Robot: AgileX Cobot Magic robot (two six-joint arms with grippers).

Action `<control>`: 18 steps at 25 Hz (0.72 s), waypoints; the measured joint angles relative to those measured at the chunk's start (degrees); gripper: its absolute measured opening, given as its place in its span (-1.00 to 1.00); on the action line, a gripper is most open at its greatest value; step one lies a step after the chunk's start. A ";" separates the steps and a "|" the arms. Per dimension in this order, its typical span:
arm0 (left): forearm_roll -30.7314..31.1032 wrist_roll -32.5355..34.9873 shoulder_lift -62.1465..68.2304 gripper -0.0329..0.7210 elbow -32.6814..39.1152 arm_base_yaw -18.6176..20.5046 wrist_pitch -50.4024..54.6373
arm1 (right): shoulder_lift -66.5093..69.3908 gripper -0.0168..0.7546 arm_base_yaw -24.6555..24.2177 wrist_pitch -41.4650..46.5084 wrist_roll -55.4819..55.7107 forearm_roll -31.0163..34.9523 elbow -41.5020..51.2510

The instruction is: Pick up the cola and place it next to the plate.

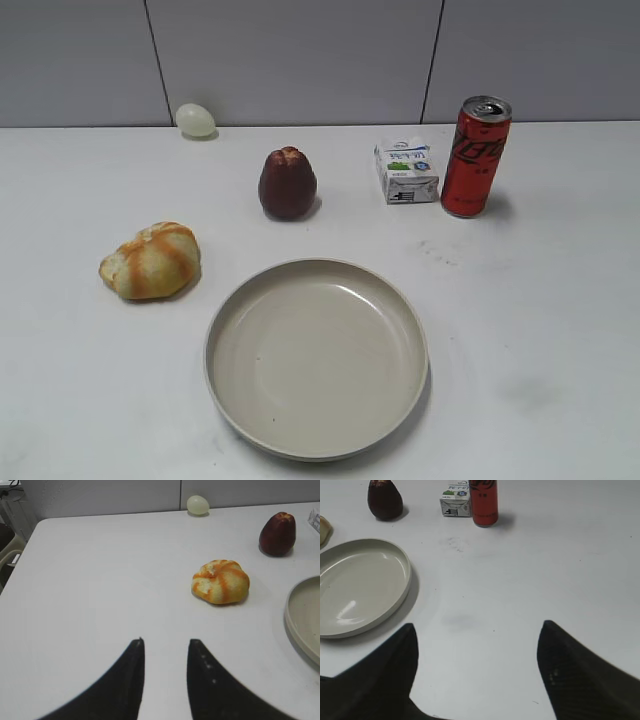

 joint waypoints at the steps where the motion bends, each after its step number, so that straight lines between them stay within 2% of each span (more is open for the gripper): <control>1: 0.00 0.00 0.00 -0.29 0.00 0.00 0.00 | 0.00 0.58 0.00 0.00 0.00 0.00 0.00; 14: 0.00 0.00 0.00 -0.29 0.00 0.00 0.00 | 0.00 0.58 0.00 -0.21 0.00 -0.44 -0.14; 18: 0.00 0.00 0.00 -0.29 0.00 0.00 0.00 | 0.18 0.58 0.00 -8.61 -0.05 -2.41 -1.04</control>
